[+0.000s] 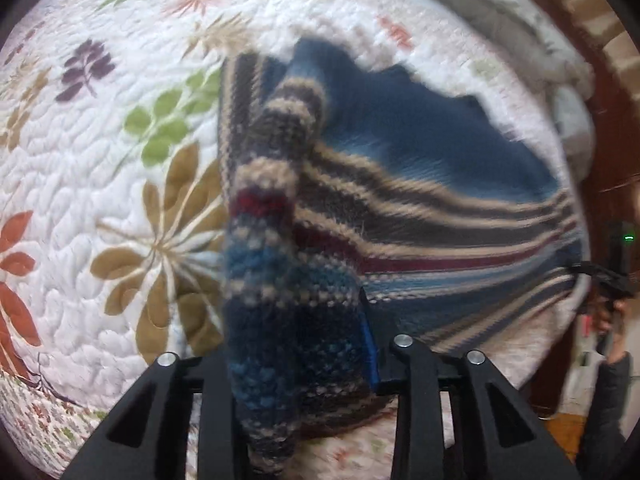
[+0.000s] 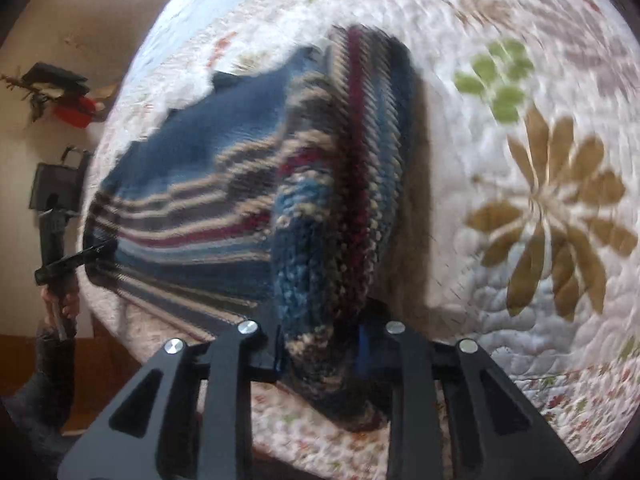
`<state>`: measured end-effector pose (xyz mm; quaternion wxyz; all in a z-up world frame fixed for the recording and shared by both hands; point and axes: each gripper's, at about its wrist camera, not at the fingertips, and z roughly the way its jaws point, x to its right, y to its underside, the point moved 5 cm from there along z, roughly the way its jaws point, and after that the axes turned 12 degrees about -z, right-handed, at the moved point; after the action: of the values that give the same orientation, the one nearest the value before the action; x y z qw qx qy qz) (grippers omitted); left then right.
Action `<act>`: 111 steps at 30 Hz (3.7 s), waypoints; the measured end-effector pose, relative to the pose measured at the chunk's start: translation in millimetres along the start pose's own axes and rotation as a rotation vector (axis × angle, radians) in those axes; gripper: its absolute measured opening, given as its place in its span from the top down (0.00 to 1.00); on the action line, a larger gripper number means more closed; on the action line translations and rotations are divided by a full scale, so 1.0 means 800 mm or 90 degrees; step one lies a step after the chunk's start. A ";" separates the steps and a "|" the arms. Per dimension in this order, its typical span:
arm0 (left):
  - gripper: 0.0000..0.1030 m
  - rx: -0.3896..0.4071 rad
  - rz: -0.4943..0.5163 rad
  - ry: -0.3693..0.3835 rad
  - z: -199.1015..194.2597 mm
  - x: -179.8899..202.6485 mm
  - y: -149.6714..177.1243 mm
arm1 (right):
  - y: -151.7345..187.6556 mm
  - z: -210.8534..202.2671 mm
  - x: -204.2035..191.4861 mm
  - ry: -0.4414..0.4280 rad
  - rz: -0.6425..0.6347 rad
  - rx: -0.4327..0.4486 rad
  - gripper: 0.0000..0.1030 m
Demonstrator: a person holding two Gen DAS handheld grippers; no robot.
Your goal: Fold small clothes
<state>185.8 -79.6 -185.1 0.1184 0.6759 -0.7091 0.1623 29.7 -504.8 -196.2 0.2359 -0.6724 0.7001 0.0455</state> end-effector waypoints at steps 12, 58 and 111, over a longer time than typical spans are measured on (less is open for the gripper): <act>0.35 0.097 -0.020 -0.095 -0.086 -0.042 -0.007 | -0.007 -0.041 0.001 0.093 -0.008 0.077 0.40; 0.66 0.182 0.046 -0.210 -0.023 0.053 -0.100 | -0.163 0.020 0.012 0.114 -0.008 0.095 0.69; 0.36 0.185 0.058 -0.142 0.015 0.137 0.057 | 0.008 -0.052 -0.037 0.187 0.041 0.138 0.24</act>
<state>134.5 -183.3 -157.2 -0.0671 0.6671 -0.7165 0.1923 11.7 -492.4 -149.3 0.2007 -0.6196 0.7490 -0.1212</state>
